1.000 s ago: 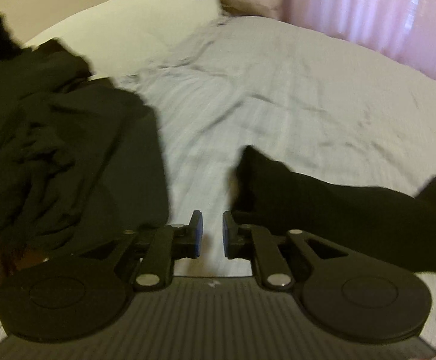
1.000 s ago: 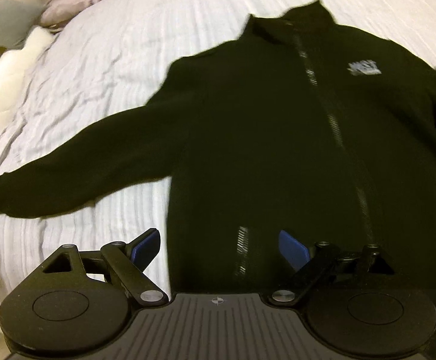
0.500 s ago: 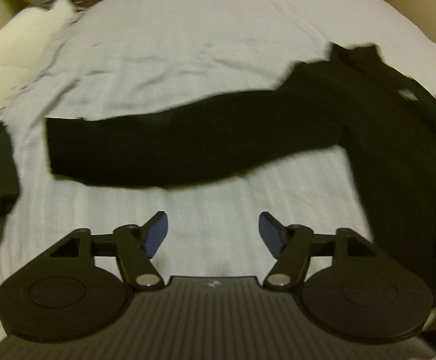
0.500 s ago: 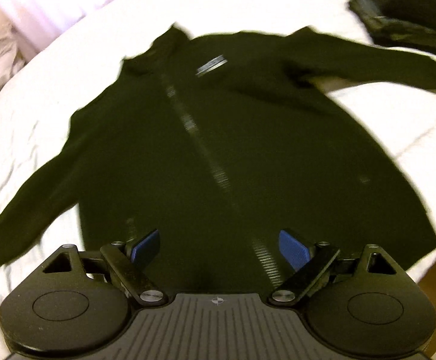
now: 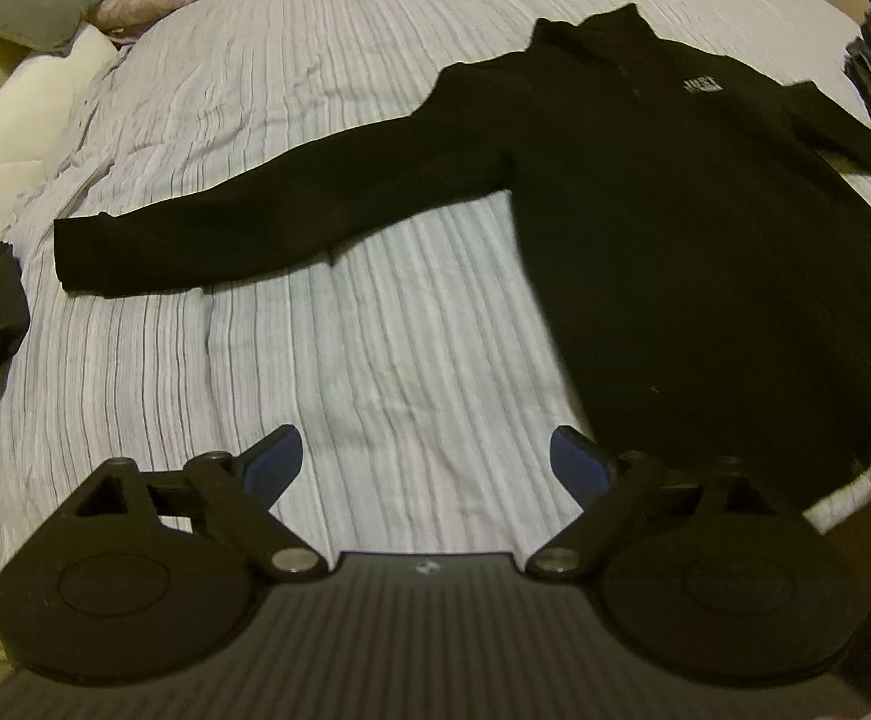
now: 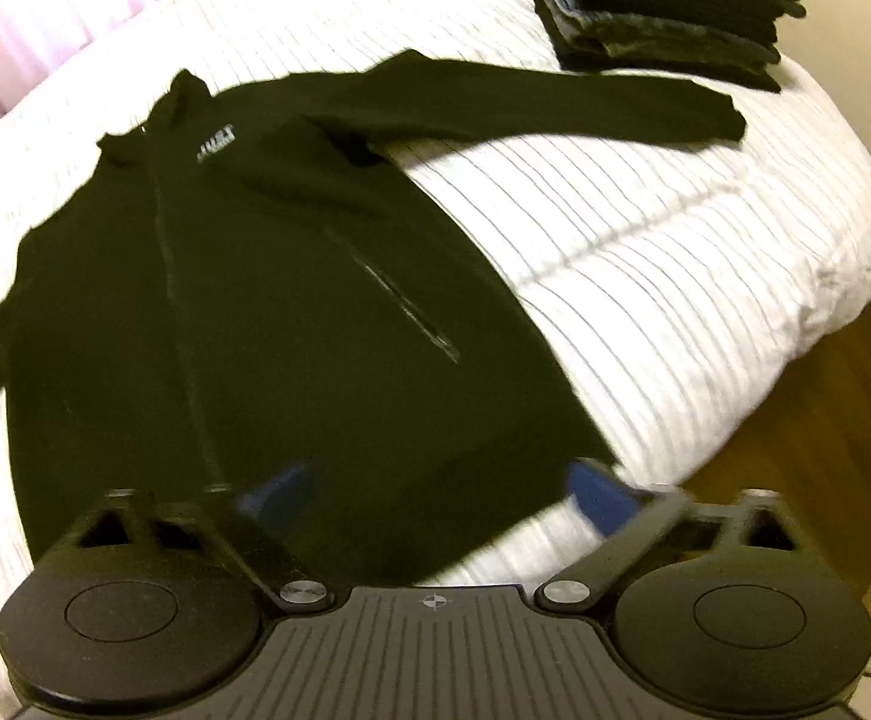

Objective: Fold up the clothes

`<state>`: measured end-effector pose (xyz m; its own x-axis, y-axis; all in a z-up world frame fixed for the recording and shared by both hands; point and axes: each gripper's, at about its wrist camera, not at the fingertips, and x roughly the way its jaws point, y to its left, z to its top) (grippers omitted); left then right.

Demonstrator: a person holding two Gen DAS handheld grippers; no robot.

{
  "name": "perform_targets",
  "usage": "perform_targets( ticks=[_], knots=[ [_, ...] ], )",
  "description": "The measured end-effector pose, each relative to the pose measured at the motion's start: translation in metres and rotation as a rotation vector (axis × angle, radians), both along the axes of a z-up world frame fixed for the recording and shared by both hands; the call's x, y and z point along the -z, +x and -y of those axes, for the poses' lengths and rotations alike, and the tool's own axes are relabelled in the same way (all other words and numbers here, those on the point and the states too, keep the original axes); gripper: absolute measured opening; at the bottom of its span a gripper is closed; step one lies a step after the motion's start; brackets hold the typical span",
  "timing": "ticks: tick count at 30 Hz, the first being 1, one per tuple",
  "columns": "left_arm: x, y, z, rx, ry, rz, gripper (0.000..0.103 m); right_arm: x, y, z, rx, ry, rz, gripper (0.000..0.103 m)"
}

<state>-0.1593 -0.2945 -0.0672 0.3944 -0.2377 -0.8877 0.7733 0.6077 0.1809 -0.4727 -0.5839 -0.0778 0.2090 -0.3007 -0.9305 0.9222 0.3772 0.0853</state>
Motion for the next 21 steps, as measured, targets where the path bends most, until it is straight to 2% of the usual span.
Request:
perform_targets(
  ticks=[5,10,16,21],
  knots=[
    [-0.009,-0.025,-0.002,-0.04,-0.022,-0.005,0.09,0.004,-0.026,-0.003,-0.073,0.031,0.011,0.103],
    [-0.015,-0.029,0.001,0.0,-0.033,-0.003,0.09,-0.007,-0.033,-0.013,-0.078,0.031,0.047,0.103],
    [-0.028,-0.016,-0.003,0.042,-0.083,0.004,0.09,-0.024,-0.011,-0.039,-0.102,0.006,0.061,0.103],
    [-0.035,0.002,-0.027,0.038,-0.096,0.018,0.09,-0.033,0.02,-0.07,-0.142,-0.024,0.047,0.103]
  ],
)
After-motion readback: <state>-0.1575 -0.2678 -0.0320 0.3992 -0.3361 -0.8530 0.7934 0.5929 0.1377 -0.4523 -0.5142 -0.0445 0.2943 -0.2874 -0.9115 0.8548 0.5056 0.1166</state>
